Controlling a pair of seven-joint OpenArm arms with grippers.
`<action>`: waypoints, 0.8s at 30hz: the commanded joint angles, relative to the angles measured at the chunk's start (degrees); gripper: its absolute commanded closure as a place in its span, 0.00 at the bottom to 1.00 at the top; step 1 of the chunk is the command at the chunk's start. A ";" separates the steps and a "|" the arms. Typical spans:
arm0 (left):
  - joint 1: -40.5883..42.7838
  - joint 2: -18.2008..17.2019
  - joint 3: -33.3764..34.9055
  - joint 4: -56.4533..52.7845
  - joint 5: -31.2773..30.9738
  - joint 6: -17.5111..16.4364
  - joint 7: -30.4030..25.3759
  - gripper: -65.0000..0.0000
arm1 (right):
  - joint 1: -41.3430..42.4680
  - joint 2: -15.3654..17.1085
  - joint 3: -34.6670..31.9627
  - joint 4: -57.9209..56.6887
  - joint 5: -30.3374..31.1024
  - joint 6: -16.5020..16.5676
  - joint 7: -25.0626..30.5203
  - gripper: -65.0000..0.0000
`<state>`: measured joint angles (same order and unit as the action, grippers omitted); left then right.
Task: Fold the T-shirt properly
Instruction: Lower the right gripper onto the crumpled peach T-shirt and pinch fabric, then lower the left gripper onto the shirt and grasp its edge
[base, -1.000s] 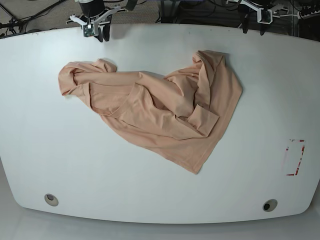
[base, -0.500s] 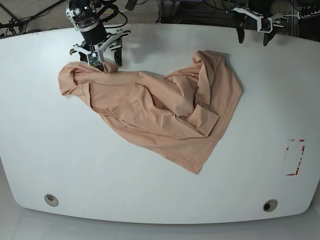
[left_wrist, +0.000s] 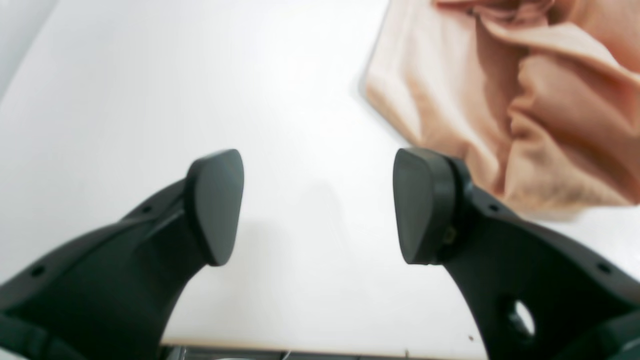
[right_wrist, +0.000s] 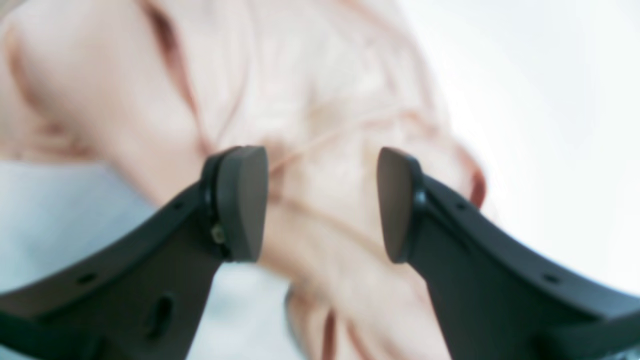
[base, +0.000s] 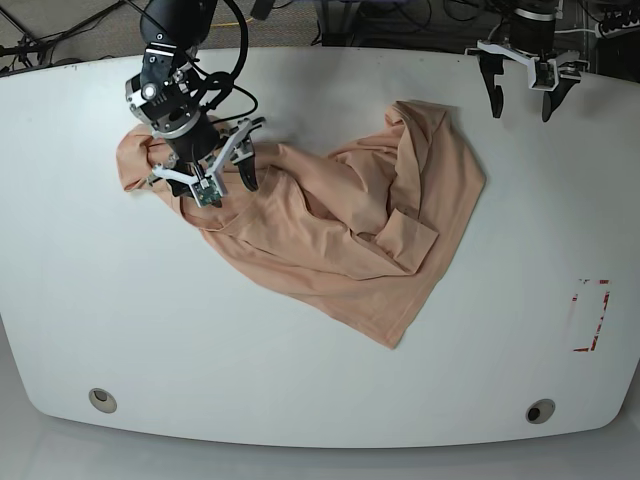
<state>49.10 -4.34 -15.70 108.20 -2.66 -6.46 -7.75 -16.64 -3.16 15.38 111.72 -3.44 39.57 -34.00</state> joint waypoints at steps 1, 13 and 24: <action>0.17 -0.28 -0.25 0.76 -0.20 0.35 -1.53 0.33 | 2.01 0.83 -3.64 1.11 0.85 0.43 -1.21 0.48; -2.38 -0.28 -0.34 0.50 -0.11 0.35 -1.53 0.33 | 4.82 2.32 -11.46 1.03 -1.17 0.43 -2.09 0.48; -5.19 -0.36 -0.34 -3.10 -0.11 0.35 -1.53 0.33 | 5.00 2.32 -10.23 1.03 -8.65 0.43 -2.00 0.48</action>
<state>43.83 -4.34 -15.73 104.57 -2.61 -6.44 -7.29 -12.03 -0.95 4.97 111.63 -12.12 40.10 -37.34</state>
